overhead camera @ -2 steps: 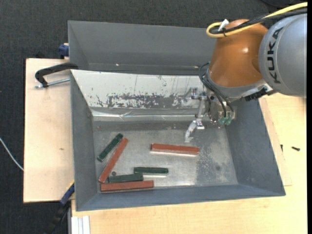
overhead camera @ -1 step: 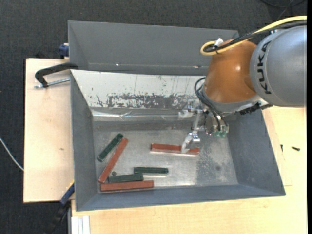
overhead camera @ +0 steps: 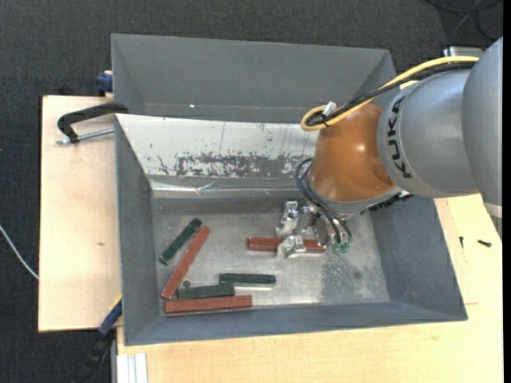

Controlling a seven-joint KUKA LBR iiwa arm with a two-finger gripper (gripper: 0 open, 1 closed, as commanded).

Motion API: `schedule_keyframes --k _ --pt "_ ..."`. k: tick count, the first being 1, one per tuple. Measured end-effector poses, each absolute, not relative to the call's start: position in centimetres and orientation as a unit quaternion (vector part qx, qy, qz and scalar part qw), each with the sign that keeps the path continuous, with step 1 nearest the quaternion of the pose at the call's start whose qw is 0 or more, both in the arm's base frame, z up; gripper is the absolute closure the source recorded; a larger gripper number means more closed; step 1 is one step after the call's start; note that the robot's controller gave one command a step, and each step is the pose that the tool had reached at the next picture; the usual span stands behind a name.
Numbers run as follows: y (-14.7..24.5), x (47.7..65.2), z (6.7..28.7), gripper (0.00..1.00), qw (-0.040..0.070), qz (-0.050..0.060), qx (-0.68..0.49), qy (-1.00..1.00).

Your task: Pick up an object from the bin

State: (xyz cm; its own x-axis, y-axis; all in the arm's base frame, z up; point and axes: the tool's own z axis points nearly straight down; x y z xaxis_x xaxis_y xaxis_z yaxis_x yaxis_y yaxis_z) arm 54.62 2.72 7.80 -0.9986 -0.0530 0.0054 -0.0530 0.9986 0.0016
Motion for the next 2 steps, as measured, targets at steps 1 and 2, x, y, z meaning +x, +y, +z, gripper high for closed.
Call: schedule_keyframes --k 1,2 --pt "2.7 54.6 7.8 1.0 0.002 -0.001 0.026 -1.0" --pt "3.3 54.6 25.5 1.0 -0.006 0.0 0.061 -0.998"
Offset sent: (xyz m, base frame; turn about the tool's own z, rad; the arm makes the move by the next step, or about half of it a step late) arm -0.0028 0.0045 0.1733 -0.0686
